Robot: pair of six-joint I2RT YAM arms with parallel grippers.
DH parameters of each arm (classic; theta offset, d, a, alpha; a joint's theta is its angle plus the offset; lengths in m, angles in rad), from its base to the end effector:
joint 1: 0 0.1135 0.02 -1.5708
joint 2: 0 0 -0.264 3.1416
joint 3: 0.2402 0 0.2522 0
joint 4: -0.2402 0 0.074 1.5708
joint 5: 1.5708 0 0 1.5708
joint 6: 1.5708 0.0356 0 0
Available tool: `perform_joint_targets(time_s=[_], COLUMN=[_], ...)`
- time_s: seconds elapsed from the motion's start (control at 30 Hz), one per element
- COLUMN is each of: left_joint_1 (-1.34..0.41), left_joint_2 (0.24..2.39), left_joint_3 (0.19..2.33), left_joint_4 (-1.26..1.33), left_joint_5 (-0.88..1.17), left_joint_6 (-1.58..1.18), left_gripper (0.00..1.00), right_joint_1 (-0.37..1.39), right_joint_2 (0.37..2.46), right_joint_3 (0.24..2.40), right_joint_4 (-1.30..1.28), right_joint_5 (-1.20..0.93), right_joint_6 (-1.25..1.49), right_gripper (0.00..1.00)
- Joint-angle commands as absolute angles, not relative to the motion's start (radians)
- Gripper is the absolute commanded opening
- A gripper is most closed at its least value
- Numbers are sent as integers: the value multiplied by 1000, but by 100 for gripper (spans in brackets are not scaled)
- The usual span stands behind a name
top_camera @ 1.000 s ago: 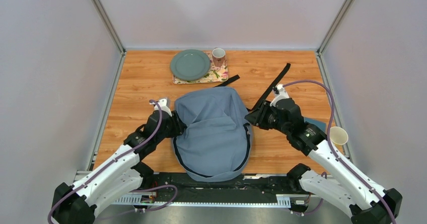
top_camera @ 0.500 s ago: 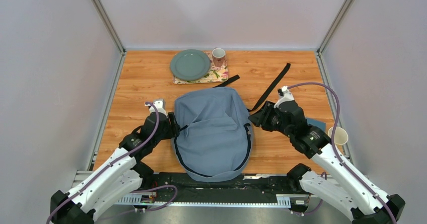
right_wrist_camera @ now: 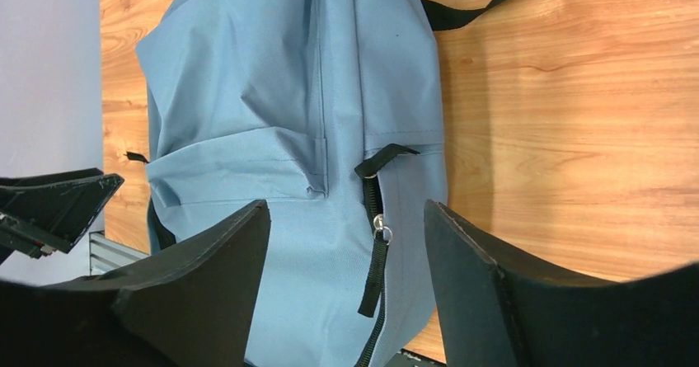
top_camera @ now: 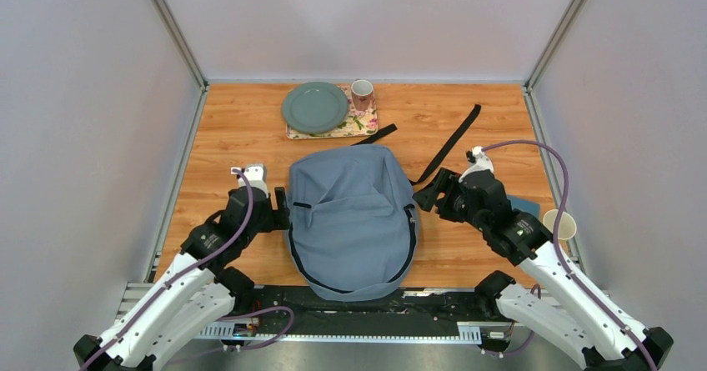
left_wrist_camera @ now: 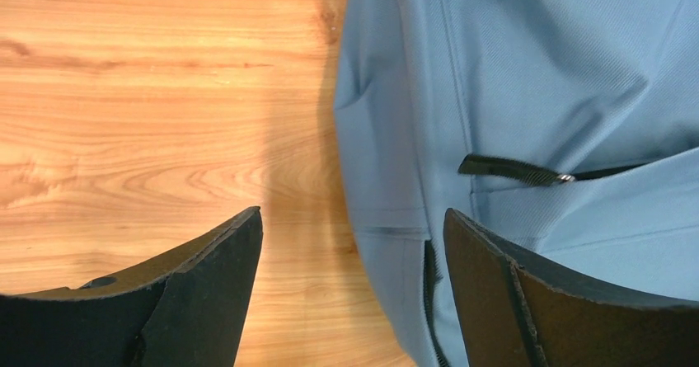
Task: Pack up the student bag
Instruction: Move the personal item to the center of the board.
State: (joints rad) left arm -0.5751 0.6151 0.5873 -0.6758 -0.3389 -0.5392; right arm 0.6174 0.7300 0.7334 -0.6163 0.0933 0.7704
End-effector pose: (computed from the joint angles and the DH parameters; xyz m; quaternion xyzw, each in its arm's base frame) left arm 0.1180 -0.0624 0.2494 -0.0548 0.8956 -0.0891 0.4324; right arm 0.1304 0.0885 0.2874 0.0892 0.8823 0.2626 0.3804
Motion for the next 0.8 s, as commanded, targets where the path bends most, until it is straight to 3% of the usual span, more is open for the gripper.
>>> perform_joint_targets(time_s=[0.0,0.33,0.77], left_joint_1=[-569,-571,-571], left_joint_2=[577,419,532], left_joint_3=[618,494,528], left_joint_4=[-772,-692,-683], left_joint_5=[-377,-434,-356], left_joint_6=[-448,-394,-307], left_gripper=[88,92,92], right_joint_1=[615,615,603], right_joint_2=[701,719,912], right_joint_3=[716,709,839], right_joint_4=[-634,-695,-848], right_joint_5=[140,192,578], right_joint_6=[811,896,1084], right_gripper=[74,79,82])
